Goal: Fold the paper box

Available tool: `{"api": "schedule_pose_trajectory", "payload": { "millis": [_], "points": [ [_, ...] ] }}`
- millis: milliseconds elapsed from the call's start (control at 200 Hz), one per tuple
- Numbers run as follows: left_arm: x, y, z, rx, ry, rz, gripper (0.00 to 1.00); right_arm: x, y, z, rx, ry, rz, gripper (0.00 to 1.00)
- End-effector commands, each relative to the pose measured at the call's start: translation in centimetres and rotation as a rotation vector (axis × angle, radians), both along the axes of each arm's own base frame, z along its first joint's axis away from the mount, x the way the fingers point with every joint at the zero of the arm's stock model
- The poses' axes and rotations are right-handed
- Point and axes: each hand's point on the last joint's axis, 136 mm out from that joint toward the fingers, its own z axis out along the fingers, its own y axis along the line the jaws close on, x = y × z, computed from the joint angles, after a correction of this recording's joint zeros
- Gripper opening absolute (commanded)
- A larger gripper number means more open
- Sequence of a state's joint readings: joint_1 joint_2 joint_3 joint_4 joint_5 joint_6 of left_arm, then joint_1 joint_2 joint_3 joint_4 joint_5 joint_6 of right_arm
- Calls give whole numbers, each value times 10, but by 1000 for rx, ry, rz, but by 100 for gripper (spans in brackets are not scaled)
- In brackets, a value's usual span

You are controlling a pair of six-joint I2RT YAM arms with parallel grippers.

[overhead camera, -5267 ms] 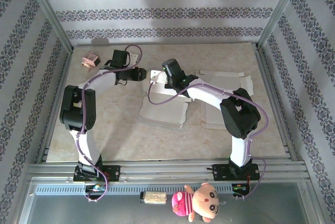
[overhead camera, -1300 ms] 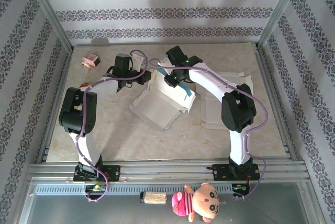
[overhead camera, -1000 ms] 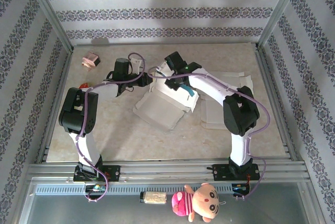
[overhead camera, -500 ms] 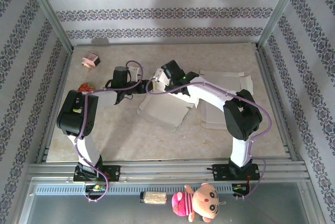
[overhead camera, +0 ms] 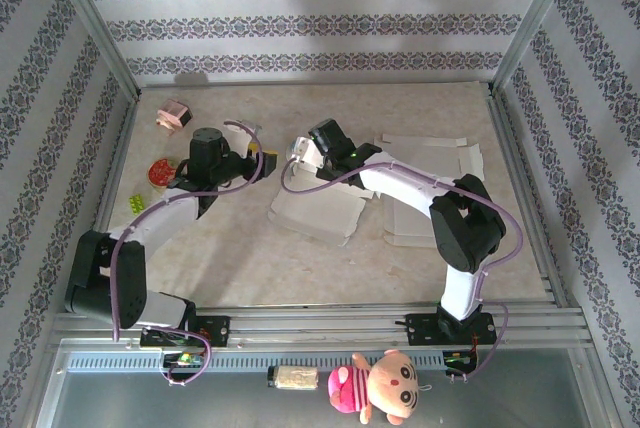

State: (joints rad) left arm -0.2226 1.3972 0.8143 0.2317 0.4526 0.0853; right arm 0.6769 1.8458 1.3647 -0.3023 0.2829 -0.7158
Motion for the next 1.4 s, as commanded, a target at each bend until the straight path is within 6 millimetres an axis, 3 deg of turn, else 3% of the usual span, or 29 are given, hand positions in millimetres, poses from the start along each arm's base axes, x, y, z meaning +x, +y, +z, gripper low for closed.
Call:
{"api": "schedule_pose_trajectory", "payload": {
  "millis": [0, 110, 245, 415, 565, 715, 959, 1244, 1394],
  "points": [
    [8, 18, -30, 277, -16, -24, 63, -7, -2, -1, -15, 20, 31, 20],
    [25, 16, -49, 329, 46, -107, 64, -9, -1, -2, 9, 43, 33, 20],
    [37, -5, -68, 329, 105, -269, 64, -10, -1, -2, 43, 75, 31, 20],
    [42, -29, -73, 262, 117, -417, 64, -10, 1, -1, 66, 88, 32, 20],
    [40, -45, -65, 175, 98, -502, 54, -10, 3, -2, 76, 95, 37, 20],
    [48, -52, -66, 143, 79, -492, 50, -13, 4, -2, 88, 107, 43, 20],
    [57, -65, -73, 168, 78, -464, 59, -14, 6, -2, 107, 121, 46, 20],
    [56, -78, -77, 200, 45, -490, 61, -15, 7, -2, 118, 132, 47, 20],
    [63, -79, -79, 215, 46, -472, 50, -15, 7, -2, 119, 135, 46, 20]
  ]
}}
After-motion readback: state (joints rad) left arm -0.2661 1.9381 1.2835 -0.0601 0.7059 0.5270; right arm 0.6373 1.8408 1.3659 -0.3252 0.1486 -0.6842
